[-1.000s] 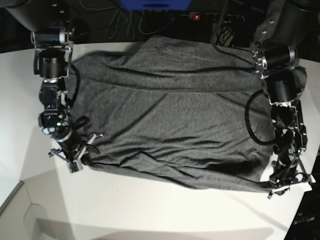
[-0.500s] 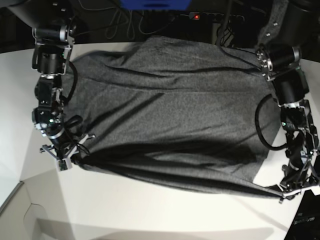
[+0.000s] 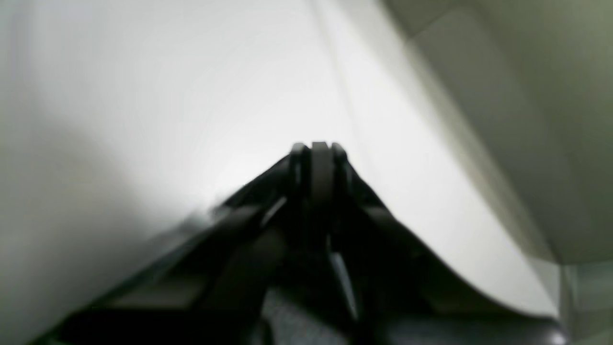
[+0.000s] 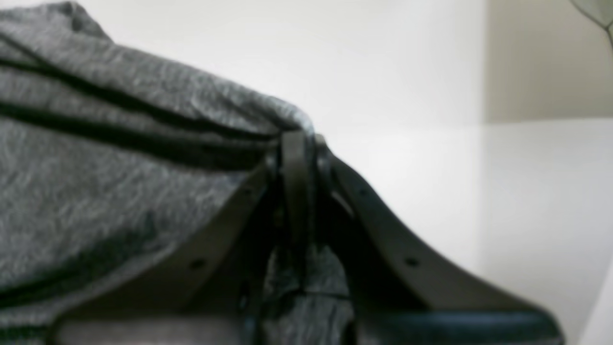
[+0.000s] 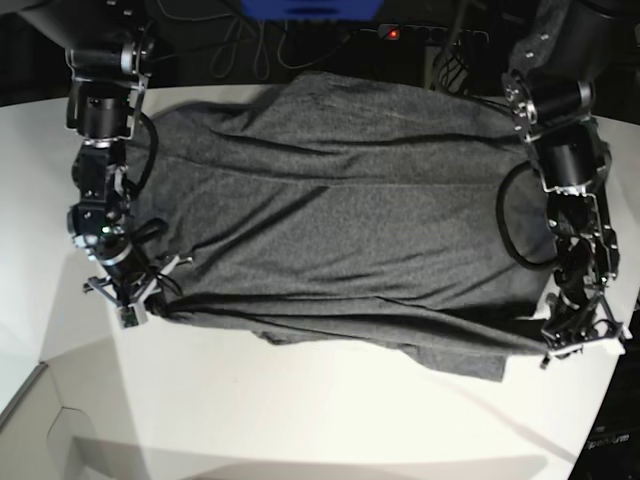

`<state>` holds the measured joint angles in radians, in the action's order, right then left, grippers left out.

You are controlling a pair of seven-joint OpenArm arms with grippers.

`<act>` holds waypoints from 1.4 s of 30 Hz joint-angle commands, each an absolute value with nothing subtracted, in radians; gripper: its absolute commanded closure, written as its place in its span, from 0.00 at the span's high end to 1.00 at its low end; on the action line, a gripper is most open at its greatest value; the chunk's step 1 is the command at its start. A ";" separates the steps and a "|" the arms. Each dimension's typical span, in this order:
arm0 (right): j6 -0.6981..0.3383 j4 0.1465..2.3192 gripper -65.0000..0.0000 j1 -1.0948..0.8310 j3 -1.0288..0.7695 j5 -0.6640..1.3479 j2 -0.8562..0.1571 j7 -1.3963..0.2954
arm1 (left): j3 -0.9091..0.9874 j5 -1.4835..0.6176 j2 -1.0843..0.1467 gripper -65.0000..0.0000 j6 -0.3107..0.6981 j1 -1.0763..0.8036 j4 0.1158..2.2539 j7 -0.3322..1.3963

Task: Layout the t-shirt on the table in an organized manner, then fold the t-shirt properly
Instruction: 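Pull the held hem with both grippers away from the collar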

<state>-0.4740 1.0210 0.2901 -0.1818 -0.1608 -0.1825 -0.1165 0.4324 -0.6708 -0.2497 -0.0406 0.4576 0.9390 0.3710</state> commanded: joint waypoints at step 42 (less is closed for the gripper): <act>-0.467 1.040 0.00 0.315 -0.180 -0.154 -0.182 -0.090 | 0.165 -0.673 -0.255 0.53 -0.030 0.805 0.432 0.050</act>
